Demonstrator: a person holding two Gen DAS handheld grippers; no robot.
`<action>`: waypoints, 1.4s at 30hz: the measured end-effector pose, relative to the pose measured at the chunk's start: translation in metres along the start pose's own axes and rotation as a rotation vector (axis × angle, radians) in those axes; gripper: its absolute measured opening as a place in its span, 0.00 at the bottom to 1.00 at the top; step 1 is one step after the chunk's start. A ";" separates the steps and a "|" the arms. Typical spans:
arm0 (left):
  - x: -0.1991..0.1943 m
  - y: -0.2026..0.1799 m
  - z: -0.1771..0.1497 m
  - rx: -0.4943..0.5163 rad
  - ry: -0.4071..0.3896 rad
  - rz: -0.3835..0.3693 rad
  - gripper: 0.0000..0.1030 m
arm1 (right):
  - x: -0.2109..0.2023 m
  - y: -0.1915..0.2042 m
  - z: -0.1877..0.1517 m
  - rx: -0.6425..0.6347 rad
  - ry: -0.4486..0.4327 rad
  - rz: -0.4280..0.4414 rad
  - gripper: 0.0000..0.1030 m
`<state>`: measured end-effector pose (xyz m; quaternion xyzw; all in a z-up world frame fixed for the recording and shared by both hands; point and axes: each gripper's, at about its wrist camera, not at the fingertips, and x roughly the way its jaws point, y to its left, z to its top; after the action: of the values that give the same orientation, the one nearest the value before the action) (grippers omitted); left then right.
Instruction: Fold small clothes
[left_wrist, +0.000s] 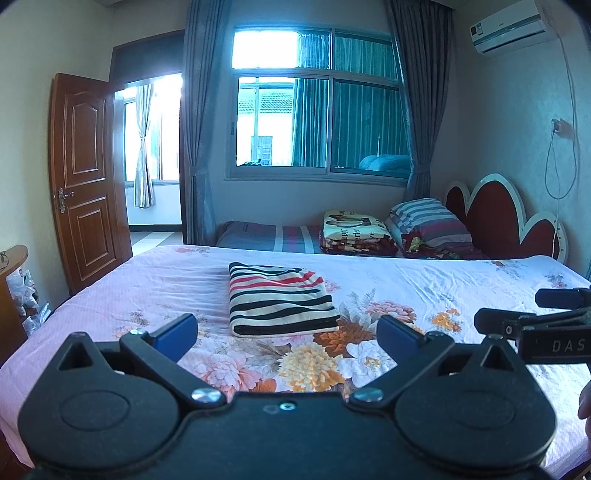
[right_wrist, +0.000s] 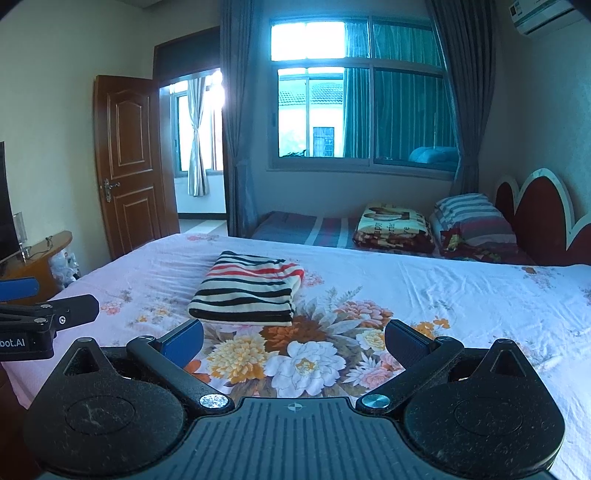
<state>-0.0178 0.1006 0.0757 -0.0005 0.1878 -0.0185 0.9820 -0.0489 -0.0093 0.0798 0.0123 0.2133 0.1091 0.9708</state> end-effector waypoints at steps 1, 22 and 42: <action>-0.001 0.000 -0.001 0.000 0.000 -0.002 0.99 | 0.000 -0.001 0.000 0.000 0.000 -0.001 1.00; -0.003 0.000 0.002 0.030 -0.007 -0.007 0.99 | -0.007 -0.002 0.004 -0.006 -0.014 0.002 1.00; -0.005 0.001 0.003 0.041 -0.021 -0.013 0.99 | -0.009 -0.010 0.004 -0.025 -0.021 0.016 1.00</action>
<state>-0.0218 0.1020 0.0801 0.0180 0.1770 -0.0285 0.9836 -0.0534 -0.0205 0.0860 0.0030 0.2015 0.1197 0.9721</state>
